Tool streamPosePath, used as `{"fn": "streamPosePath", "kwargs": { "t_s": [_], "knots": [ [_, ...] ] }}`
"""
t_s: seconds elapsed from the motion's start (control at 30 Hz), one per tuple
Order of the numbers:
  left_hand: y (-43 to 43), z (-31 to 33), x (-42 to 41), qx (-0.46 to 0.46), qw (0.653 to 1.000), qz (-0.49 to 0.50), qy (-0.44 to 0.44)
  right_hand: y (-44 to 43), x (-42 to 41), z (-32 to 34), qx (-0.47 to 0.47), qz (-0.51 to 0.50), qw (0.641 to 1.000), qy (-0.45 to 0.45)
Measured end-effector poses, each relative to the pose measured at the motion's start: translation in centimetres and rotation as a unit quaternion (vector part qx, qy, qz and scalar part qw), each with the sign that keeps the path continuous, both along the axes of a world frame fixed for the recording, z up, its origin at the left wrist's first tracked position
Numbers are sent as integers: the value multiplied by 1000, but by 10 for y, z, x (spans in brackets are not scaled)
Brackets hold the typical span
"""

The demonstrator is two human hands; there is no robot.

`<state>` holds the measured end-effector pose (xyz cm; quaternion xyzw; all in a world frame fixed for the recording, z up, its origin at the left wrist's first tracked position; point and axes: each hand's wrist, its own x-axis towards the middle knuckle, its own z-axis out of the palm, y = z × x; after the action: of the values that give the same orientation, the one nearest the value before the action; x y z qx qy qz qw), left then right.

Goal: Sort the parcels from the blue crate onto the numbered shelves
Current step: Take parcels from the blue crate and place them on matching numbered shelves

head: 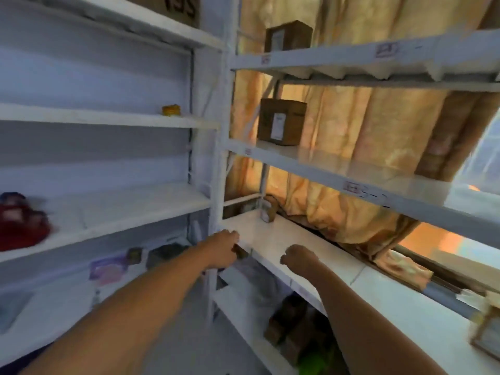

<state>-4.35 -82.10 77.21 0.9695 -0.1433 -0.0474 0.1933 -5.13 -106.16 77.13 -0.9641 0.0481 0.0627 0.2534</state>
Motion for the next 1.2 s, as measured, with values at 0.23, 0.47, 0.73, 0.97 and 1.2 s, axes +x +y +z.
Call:
{"fn": "streamPosePath", "kwargs": {
  "t_s": [0.23, 0.47, 0.73, 0.97, 1.2],
  "knots": [
    [296, 12, -78, 36, 982, 183, -17, 300, -15, 38, -28, 214, 976, -20],
    [498, -35, -148, 32, 948, 317, 9, 528, -23, 9, -40, 355, 934, 13],
    [664, -136, -184, -8, 894, 431, 122, 726, 8, -106, -11, 424, 901, 96],
    [739, -279, -196, -63, 847, 467, 247, 839, 16, -254, -70, 473, 849, 225],
    [790, -432, -176, -128, 819, 458, 321, 890, 30, -442, -70, 422, 834, 348]
  ]
}}
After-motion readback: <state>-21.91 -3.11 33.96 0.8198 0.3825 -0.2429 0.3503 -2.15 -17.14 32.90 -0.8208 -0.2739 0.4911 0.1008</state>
